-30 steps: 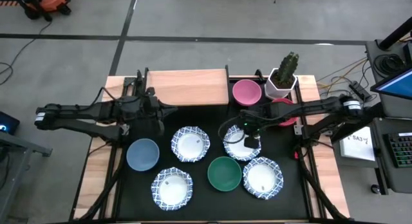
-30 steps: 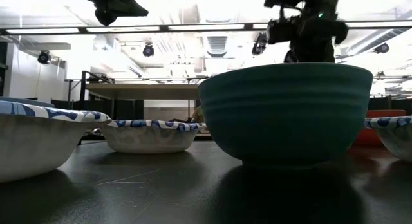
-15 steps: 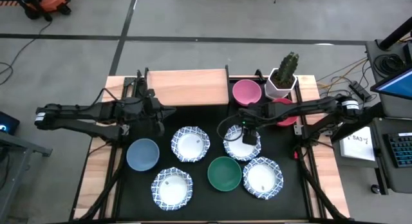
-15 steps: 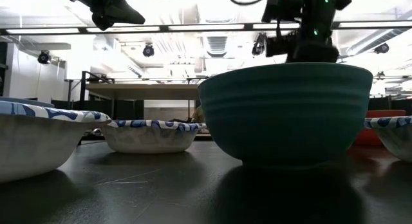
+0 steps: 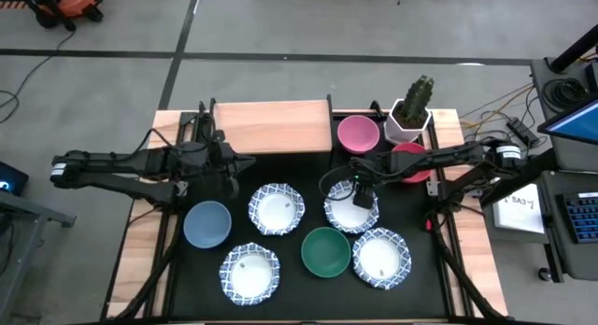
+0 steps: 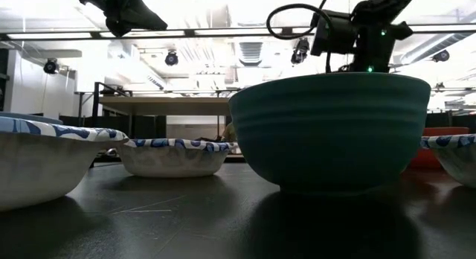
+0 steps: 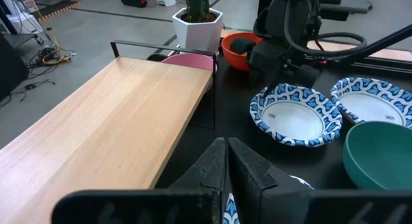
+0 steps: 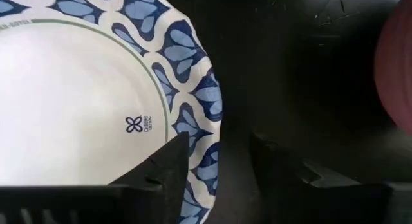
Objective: Place and stack bowls onto a shelf
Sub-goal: Put the white patterned bowl on the shelf
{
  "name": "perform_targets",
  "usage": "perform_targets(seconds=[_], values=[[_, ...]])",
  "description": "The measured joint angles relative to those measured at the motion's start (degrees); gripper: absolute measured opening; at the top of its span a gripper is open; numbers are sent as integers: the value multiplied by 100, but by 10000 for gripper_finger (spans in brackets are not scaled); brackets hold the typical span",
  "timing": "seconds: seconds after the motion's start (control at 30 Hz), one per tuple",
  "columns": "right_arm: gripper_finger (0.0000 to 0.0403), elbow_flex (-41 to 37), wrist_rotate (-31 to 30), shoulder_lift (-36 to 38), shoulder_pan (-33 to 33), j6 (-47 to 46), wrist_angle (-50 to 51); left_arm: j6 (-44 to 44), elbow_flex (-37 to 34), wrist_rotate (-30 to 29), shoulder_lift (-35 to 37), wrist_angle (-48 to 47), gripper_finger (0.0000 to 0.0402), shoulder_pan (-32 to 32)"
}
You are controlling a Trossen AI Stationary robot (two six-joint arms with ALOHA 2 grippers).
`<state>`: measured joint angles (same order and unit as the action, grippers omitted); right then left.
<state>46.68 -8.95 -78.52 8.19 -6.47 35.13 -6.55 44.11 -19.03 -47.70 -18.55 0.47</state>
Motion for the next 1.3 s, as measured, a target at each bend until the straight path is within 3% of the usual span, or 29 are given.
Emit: perform_targets(seconds=[0.33,0.63,1.0,1.2,1.3], values=[[18,-18,54,0,0,-264,-94,-38,-2,0,0,4,0,0],[10,250,50,355,12,-339,422,-249,-2,0,0,4,0,0],[9,1778,712,1017,167,-658,1946,-299,-2,0,0,82,0,-2],[9,2646,887,972,173,-717,1528,-299,-2,0,0,221,0,0],[9,2926,565,792,186,-688,870,-255,-2,0,0,223,0,-2]])
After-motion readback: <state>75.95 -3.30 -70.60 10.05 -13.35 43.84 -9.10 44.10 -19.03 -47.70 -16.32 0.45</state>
